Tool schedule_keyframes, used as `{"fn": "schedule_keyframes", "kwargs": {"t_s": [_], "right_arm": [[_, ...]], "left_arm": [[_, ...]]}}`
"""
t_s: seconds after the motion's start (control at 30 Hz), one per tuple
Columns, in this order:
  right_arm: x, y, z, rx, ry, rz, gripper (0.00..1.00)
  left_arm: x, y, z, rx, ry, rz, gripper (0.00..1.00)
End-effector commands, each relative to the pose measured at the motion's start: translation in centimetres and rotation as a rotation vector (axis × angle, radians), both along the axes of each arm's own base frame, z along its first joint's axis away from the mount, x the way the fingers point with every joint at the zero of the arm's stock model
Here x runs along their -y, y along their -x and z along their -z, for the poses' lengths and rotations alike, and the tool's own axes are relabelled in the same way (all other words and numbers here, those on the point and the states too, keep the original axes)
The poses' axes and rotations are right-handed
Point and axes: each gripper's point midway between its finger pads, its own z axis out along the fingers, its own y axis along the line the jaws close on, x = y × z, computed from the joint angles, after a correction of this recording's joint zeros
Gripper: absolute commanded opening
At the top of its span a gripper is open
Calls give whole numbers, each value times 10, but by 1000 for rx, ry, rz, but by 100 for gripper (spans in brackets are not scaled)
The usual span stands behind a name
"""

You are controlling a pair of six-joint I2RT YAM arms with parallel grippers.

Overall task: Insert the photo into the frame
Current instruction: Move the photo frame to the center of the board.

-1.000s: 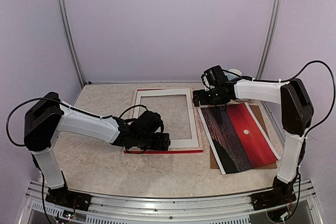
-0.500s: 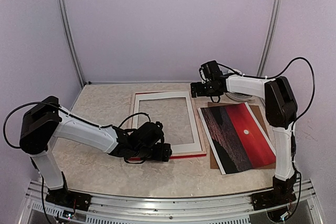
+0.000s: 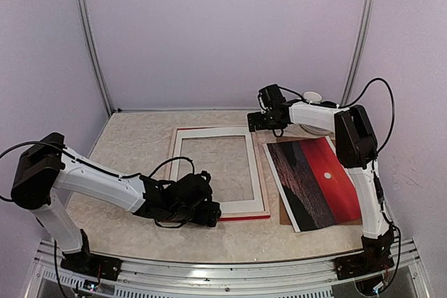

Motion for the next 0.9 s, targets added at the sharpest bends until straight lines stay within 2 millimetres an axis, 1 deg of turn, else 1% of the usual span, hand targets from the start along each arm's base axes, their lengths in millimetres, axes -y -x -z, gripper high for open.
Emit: {"fn": "schedule_keyframes", "kwargs": {"t_s": [0.0, 0.1, 0.13, 0.23, 0.33, 0.47, 0.57, 0.67, 0.73, 0.8, 0.87], "right_arm": [[-2, -7, 18, -13, 34, -18, 99], [-8, -6, 24, -13, 38, -31, 99], [-10, -6, 26, -15, 40, -33, 99], [-11, -4, 37, -27, 58, -31, 99], [-9, -2, 49, -40, 90, -22, 99], [-3, -3, 63, -57, 139, -3, 99], [-4, -2, 69, -65, 156, -5, 99], [-5, -2, 67, -66, 160, -8, 99], [-5, -2, 58, -56, 154, -5, 99], [-5, -2, 45, -41, 145, -5, 99], [-6, -2, 21, -14, 124, -5, 99]], "left_arm": [[-23, 5, -9, 13, -29, -42, 86], [-24, 1, -24, 45, 2, -59, 86], [-22, -1, -32, 58, 19, -62, 86], [-16, -4, -47, 78, 56, -60, 86], [-13, -6, -57, 92, 80, -58, 86], [-14, -6, -69, 108, 106, -65, 86], [-17, -7, -74, 116, 118, -73, 86], [-19, -7, -78, 127, 123, -80, 86], [-21, -8, -80, 132, 123, -86, 86], [-23, -10, -82, 142, 120, -101, 86], [-26, -12, -85, 152, 122, -116, 86]]}}
